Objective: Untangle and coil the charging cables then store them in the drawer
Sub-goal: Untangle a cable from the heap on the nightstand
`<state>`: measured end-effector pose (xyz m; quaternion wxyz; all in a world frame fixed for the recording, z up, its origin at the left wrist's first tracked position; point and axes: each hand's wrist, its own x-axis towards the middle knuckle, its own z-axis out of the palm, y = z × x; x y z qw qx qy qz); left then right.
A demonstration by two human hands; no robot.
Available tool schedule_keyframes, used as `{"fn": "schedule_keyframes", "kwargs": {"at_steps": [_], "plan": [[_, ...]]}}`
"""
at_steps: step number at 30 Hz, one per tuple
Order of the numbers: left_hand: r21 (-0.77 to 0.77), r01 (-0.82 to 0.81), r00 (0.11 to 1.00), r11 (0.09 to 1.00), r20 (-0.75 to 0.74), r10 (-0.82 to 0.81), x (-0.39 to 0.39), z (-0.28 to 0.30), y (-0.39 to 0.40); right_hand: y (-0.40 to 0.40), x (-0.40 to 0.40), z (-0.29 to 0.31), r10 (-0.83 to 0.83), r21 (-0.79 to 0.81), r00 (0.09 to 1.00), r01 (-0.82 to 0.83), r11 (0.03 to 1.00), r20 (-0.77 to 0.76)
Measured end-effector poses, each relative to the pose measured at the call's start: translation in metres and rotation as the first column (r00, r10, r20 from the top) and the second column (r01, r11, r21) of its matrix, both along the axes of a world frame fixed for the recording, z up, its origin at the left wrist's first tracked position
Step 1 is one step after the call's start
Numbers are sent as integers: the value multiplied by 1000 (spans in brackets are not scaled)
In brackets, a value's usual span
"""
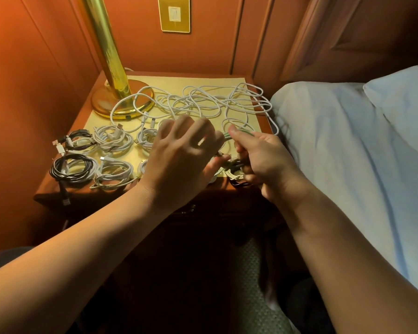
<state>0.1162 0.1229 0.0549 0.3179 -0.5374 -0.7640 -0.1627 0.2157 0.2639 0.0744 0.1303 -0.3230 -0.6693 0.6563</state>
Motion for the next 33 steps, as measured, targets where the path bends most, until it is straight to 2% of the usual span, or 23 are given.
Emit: {"fn": "schedule_keyframes", "kwargs": {"at_steps": [3, 6, 9, 11, 14, 21, 24, 27, 29, 33], "plan": [[-166, -95, 996, 982, -18, 93, 9, 1, 5, 3, 1, -2, -37, 78, 999, 37, 996, -7], [-223, -34, 995, 974, 89, 55, 18, -3, 7, 2, 5, -2, -24, 182, 1000, 22, 983, 9], [-297, -32, 974, 954, 206, 97, 23, -2, 5, 1, 5, -4, -5, 260, 1000, -1, 966, 23], [-296, 43, 958, 954, 283, 45, 22, 3, 3, 3, 4, -3, -30, 190, 999, 25, 981, 23], [-201, 179, 911, 963, 404, -85, 16, 16, -1, 3, -1, -1, -80, -70, 997, 80, 994, 6], [-160, 245, 913, 956, 369, -173, 12, 20, -25, -6, -14, -6, -3, -215, 1000, 4, 977, 2], [-168, 230, 927, 958, 338, -163, 8, 21, -32, -12, -18, -4, 3, -239, 1000, -6, 971, -12], [-183, 236, 916, 954, 369, -156, -4, 21, -37, -15, -25, -5, 7, -214, 1000, -10, 977, -13], [-183, 237, 884, 954, 448, -134, -18, 20, -37, -15, -33, -6, 0, -182, 999, -7, 983, -37], [-98, 210, 760, 973, 642, -99, -46, 13, -38, -12, -52, -2, 38, -113, 997, -46, 993, -72]]}}
